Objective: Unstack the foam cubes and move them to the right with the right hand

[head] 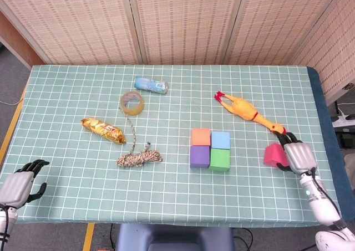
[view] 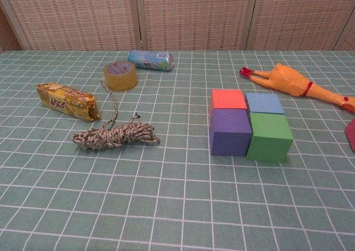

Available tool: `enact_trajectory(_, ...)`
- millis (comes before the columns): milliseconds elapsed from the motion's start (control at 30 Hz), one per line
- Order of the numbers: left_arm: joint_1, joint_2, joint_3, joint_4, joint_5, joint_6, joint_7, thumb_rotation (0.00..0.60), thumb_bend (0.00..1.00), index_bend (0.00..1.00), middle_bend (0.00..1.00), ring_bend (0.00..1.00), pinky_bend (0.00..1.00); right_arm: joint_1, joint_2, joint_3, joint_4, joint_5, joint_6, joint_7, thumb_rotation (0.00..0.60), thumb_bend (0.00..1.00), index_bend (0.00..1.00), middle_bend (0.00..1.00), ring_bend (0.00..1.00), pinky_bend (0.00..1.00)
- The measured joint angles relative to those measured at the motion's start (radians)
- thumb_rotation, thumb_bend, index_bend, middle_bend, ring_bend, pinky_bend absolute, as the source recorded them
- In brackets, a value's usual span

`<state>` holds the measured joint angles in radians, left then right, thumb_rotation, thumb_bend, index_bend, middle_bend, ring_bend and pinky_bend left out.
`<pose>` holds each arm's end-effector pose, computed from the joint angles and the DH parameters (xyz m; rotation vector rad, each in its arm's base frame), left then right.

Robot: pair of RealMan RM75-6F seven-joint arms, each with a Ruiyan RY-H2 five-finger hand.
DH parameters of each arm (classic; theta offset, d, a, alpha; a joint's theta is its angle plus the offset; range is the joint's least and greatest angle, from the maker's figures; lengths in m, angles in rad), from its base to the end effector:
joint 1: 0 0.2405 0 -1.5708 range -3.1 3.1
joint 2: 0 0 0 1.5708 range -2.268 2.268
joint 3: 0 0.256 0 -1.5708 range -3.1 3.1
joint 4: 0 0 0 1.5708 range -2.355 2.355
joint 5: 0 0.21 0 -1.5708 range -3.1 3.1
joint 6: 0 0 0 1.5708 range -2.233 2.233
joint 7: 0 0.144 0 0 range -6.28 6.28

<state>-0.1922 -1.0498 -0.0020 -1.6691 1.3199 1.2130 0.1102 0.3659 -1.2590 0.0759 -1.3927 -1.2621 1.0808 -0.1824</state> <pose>-0.3276 0.1974 0.1444 -1.5054 -1.0539 -0.6116 -0.3281 -0.2766 0.1016 1.5985 -0.9115 0.5921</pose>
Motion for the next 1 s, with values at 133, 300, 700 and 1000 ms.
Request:
enact_trajectory(133,0.002,0.000,-0.001,0.000,-0.001,0.004,-0.001,0.600,0.46,0.21,0.17,0.19,0.37,-0.001,0.023,-0.003,-0.040,-0.027,0.008,0.017,0.600,0.10,0.00,0.05,0.00,0.26)
enact_trajectory(300,-0.002,-0.002,0.000,0.000,-0.004,-0.006,0.006,0.600,0.46,0.21,0.17,0.19,0.37,-0.004,0.016,-0.008,-0.049,-0.135,0.073,0.098,0.600,0.19,0.13,0.14,0.04,0.27)
enact_trajectory(700,-0.001,0.003,-0.002,0.002,-0.008,-0.005,-0.005,0.600,0.46,0.21,0.17,0.19,0.37,0.040,-0.070,-0.036,0.036,-0.263,0.061,0.202,0.600,0.22,0.16,0.18,0.09,0.28)
enact_trajectory(1000,-0.003,0.002,0.000,0.003,-0.007,-0.010,-0.003,0.600,0.46,0.21,0.17,0.19,0.37,0.087,-0.169,-0.039,0.148,-0.239,-0.019,0.242,0.600,0.20,0.17,0.18,0.09,0.28)
